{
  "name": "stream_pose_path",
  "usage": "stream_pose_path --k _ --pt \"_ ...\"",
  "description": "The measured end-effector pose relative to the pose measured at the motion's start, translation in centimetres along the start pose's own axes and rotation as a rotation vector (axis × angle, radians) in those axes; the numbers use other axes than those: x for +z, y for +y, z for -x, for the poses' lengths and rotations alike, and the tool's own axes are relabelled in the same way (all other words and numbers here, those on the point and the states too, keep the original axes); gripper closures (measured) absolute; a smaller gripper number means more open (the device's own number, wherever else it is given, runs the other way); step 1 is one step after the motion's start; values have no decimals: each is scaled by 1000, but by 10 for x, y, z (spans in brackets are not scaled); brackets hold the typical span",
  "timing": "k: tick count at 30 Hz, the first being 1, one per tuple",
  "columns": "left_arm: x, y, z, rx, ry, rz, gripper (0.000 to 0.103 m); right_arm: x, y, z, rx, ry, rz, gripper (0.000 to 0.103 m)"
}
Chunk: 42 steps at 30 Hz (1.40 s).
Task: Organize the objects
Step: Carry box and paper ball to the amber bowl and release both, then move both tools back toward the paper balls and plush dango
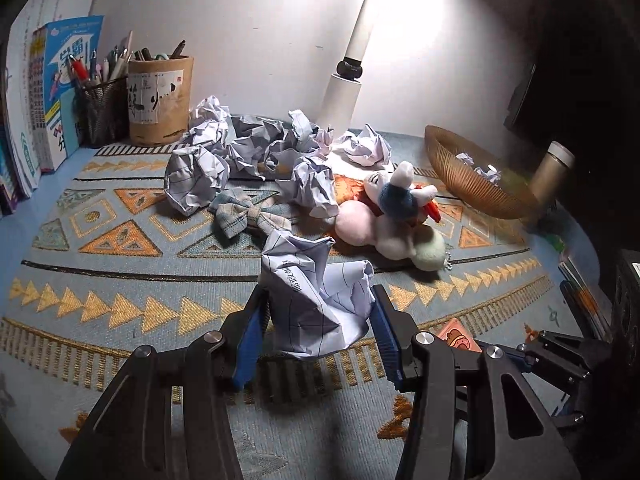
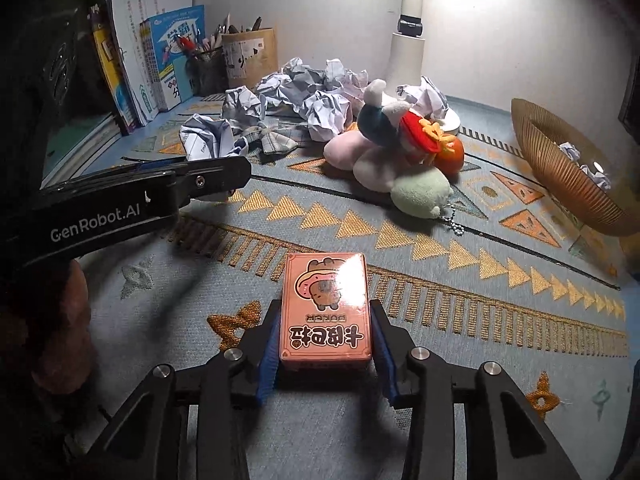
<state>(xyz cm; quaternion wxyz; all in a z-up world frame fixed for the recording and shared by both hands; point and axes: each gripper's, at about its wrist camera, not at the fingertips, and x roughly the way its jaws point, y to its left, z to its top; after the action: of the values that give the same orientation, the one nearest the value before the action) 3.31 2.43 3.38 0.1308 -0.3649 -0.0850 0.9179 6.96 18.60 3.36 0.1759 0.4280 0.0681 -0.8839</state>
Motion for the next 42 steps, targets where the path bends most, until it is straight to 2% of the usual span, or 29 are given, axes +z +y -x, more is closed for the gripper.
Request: stream_pose_path --k 2,6,10,13,17,19,22,24,26,29,33,40,42 --pt "10 -11 3 -45 8 -5 56 7 -19 17 -16 -33 -42 63" --pt "51 -54 10 -105 -29 -97 56 28 -76 54 -136 -141 -136 63" --pt "106 -108 -6 -177 -44 -155 56 53 -150 76 -231 -207 -340 63" --pt "144 -146 -35 -196 -48 -177 56 68 -203 78 -274 -245 -501 63" --pt "172 -183 -90 -221 -11 -145 56 80 -257 56 -246 -228 -653 63" --pt "176 -197 -117 -238 28 -133 56 86 -272 42 -243 -201 -672 63" --pt "178 -211 -144 -244 40 -138 54 92 -284 27 -242 -176 -674 63" --pt "176 -215 -157 -259 55 -131 32 92 -291 21 -232 -162 -683 58" --pt "174 -214 -163 -271 56 -107 21 89 -294 22 -241 -165 -694 55" --pt "170 -209 -162 -287 72 -91 21 83 -289 30 -238 -177 -693 53" --pt "165 -199 -140 -293 58 -74 21 75 -273 48 -225 -196 -674 53" --pt "148 -170 -46 -273 -66 -98 21 80 -188 79 -163 -223 -522 52" --pt "146 -143 -9 -258 -111 -71 21 82 -159 89 -142 -241 -473 40"
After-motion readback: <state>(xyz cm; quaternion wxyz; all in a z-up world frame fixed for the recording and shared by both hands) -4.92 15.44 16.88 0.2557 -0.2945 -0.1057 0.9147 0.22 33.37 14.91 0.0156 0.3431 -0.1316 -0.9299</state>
